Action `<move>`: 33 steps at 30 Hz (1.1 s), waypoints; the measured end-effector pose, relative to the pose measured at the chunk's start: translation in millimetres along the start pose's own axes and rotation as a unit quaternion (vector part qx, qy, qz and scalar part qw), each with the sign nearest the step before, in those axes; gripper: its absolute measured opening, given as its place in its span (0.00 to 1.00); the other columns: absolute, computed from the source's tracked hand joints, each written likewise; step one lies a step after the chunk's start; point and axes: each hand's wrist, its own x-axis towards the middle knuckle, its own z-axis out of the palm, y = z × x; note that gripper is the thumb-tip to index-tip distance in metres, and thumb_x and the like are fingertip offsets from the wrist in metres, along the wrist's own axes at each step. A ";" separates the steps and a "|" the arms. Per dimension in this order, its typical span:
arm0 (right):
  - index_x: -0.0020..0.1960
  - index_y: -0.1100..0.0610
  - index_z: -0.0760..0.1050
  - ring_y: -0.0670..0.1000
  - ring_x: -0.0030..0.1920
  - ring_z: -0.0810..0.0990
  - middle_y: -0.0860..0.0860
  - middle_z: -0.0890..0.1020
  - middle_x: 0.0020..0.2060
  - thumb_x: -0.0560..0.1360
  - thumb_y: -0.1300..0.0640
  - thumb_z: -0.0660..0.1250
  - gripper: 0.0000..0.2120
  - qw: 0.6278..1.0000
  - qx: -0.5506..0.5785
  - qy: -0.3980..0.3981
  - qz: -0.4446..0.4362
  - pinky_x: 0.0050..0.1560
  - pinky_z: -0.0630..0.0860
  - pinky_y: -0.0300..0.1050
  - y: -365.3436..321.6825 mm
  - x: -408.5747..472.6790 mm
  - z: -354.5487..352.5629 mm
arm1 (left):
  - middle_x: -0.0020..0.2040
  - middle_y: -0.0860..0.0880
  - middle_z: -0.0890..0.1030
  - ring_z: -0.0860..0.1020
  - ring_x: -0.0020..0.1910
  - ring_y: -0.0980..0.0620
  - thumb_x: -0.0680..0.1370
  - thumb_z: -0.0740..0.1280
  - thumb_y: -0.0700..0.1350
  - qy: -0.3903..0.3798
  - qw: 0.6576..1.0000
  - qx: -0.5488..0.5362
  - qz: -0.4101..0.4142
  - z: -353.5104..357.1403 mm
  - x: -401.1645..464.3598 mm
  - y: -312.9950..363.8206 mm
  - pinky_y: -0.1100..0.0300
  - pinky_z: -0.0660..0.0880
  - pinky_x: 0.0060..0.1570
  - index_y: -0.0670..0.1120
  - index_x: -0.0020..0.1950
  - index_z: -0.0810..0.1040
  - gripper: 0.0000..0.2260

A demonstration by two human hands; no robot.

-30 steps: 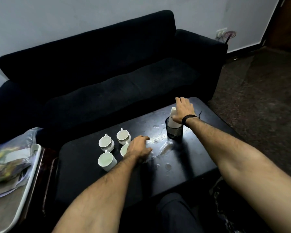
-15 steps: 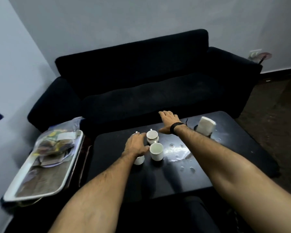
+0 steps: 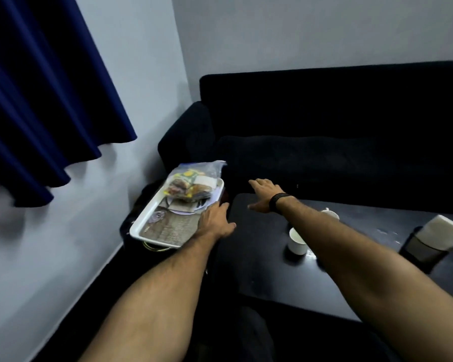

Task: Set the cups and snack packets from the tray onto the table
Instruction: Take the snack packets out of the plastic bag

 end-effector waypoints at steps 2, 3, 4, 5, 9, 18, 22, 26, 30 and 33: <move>0.77 0.54 0.54 0.57 0.75 0.59 0.54 0.61 0.75 0.72 0.42 0.70 0.42 1.000 -0.001 -0.007 -0.020 0.72 0.62 0.58 -23.6 11.0 7.8 | 0.72 0.43 0.69 0.67 0.72 0.42 0.74 0.69 0.57 0.013 1.000 -0.005 -0.019 -0.9 -3.4 -25.7 0.51 0.67 0.69 0.47 0.75 0.65 0.33; 0.77 0.54 0.55 0.57 0.75 0.59 0.54 0.61 0.75 0.72 0.42 0.70 0.42 1.000 0.000 -0.012 -0.028 0.72 0.63 0.58 -32.9 14.7 11.7 | 0.71 0.43 0.69 0.68 0.72 0.42 0.74 0.70 0.56 0.016 0.999 -0.008 -0.026 -0.6 -4.7 -36.4 0.51 0.68 0.68 0.47 0.74 0.66 0.32; 0.77 0.54 0.55 0.58 0.75 0.59 0.54 0.62 0.75 0.72 0.42 0.70 0.42 0.999 -0.001 -0.017 -0.036 0.72 0.63 0.58 -41.9 18.9 16.0 | 0.72 0.44 0.69 0.68 0.72 0.43 0.73 0.70 0.56 0.018 0.999 -0.014 -0.036 0.7 -5.1 -46.8 0.51 0.68 0.69 0.48 0.75 0.66 0.32; 0.77 0.54 0.55 0.58 0.75 0.60 0.54 0.62 0.75 0.72 0.42 0.70 0.41 0.999 -0.001 -0.022 -0.041 0.71 0.63 0.59 -49.4 23.1 20.5 | 0.73 0.45 0.68 0.67 0.73 0.43 0.73 0.70 0.57 0.018 0.998 -0.020 -0.048 2.1 -5.1 -55.9 0.51 0.68 0.69 0.49 0.76 0.65 0.33; 0.74 0.55 0.61 0.58 0.72 0.63 0.54 0.66 0.72 0.71 0.43 0.71 0.38 0.998 0.008 -0.035 -0.050 0.69 0.66 0.57 -68.0 40.0 38.4 | 0.75 0.45 0.67 0.66 0.73 0.43 0.74 0.68 0.57 0.028 0.997 -0.031 -0.072 10.7 2.2 -80.4 0.50 0.66 0.70 0.51 0.77 0.63 0.32; 0.72 0.58 0.62 0.59 0.69 0.67 0.58 0.69 0.69 0.73 0.47 0.70 0.34 0.989 0.150 -0.007 -0.016 0.66 0.70 0.55 -89.2 93.9 63.6 | 0.81 0.40 0.50 0.50 0.80 0.42 0.80 0.55 0.62 0.007 0.994 -0.035 -0.103 37.1 54.2 -112.5 0.47 0.51 0.76 0.50 0.81 0.51 0.33; 0.72 0.60 0.62 0.59 0.67 0.70 0.59 0.69 0.68 0.73 0.49 0.71 0.34 0.976 0.215 0.003 0.015 0.65 0.71 0.52 -97.1 122.4 72.4 | 0.81 0.43 0.44 0.45 0.81 0.44 0.80 0.52 0.63 -0.029 0.993 -0.017 -0.117 47.8 81.1 -122.8 0.44 0.45 0.77 0.51 0.81 0.48 0.33; 0.72 0.62 0.59 0.60 0.65 0.72 0.59 0.72 0.67 0.72 0.50 0.72 0.36 0.957 0.284 0.010 0.058 0.60 0.73 0.50 -102.8 143.0 85.5 | 0.81 0.44 0.40 0.39 0.80 0.45 0.80 0.51 0.64 -0.102 0.985 -0.007 -0.136 68.9 91.2 -132.1 0.40 0.39 0.75 0.51 0.81 0.41 0.35; 0.72 0.62 0.57 0.57 0.64 0.74 0.58 0.72 0.66 0.69 0.54 0.75 0.40 0.917 0.380 0.031 0.119 0.56 0.73 0.44 -106.6 165.2 92.5 | 0.80 0.46 0.35 0.36 0.80 0.46 0.80 0.45 0.66 -0.111 0.983 0.011 -0.143 97.3 86.2 -141.4 0.37 0.37 0.74 0.51 0.80 0.38 0.35; 0.70 0.61 0.61 0.56 0.63 0.74 0.56 0.73 0.65 0.66 0.54 0.78 0.40 0.894 0.423 0.023 0.146 0.57 0.73 0.44 -105.7 181.3 92.0 | 0.80 0.46 0.35 0.35 0.79 0.46 0.79 0.44 0.67 -0.094 0.986 0.011 -0.139 104.2 87.9 -145.6 0.37 0.36 0.73 0.52 0.80 0.38 0.35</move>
